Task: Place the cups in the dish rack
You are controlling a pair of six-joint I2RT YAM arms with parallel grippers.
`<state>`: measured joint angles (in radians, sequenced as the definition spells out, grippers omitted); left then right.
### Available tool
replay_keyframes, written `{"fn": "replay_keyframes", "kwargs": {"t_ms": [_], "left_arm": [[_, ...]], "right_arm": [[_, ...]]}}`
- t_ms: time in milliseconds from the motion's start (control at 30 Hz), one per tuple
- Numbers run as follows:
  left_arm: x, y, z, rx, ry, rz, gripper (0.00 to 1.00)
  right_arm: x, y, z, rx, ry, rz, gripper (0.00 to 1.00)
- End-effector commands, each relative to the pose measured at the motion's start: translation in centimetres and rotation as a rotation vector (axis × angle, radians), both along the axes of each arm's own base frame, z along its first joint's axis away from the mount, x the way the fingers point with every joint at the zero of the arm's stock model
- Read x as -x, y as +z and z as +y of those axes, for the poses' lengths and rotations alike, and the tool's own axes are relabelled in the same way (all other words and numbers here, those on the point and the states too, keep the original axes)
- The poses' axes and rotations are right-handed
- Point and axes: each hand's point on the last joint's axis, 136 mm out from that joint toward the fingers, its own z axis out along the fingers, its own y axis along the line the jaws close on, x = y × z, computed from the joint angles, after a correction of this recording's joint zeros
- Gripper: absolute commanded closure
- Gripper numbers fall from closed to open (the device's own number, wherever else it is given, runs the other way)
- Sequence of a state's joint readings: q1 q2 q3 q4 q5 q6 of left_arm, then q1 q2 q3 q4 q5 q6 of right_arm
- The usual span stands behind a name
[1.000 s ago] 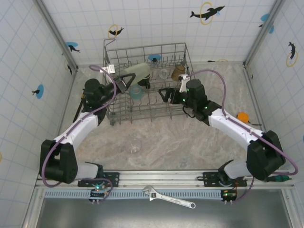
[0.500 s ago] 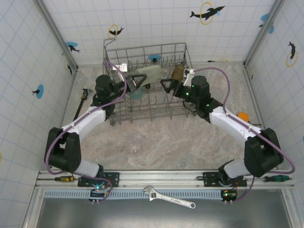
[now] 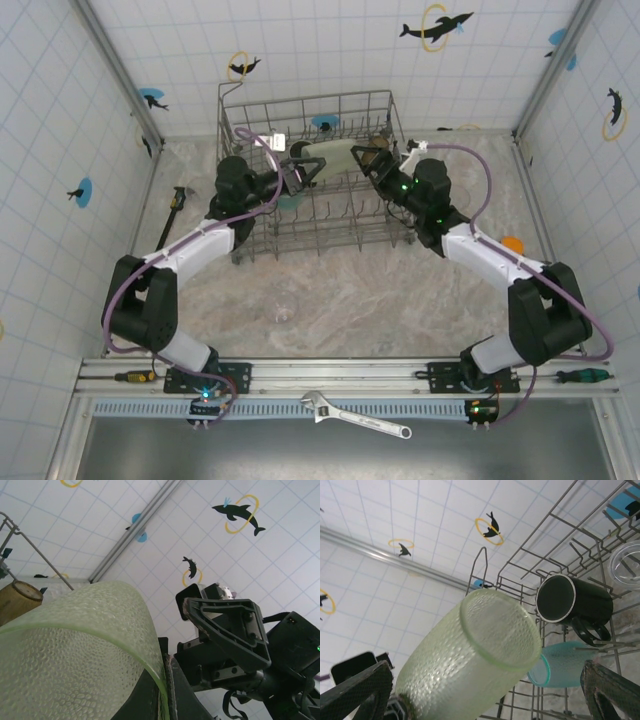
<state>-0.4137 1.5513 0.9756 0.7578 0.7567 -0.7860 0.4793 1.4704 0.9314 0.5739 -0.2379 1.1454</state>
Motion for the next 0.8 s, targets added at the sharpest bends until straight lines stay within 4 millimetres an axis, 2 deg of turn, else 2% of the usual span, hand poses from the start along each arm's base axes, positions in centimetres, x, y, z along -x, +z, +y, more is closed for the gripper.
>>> {"fn": "replay_keyframes", "kwargs": {"t_ms": [0,33,400,700,767], "left_arm": [[0.1,2.3,-0.4,0.034,-0.023,-0.085,1.0],[1.1,2.3,-1.7,0.035,-0.06,-0.085,1.0],[1.0,1.9,-2.3,0.031,-0.077,-0.081,1.0],[1.1,1.2,-2.5,0.015,-0.091,-0.068,1.0],[1.0,1.0,-2.6,0.013,-0.092,-0.063,1.0]], "right_arm": [[-0.5,0.8,0.1,-0.11,-0.009,0.014,0.0],[-0.6,0.7,0.2,-0.119,-0.009,0.024,0.0],[-2.5,0.7,0.9,-0.212,-0.011,0.078,0.0],[-2.9,0.8,1.2,-0.273,-0.002,0.092,0.16],[-2.9,0.9,1.1,-0.278,-0.004,0.085,0.22]]}}
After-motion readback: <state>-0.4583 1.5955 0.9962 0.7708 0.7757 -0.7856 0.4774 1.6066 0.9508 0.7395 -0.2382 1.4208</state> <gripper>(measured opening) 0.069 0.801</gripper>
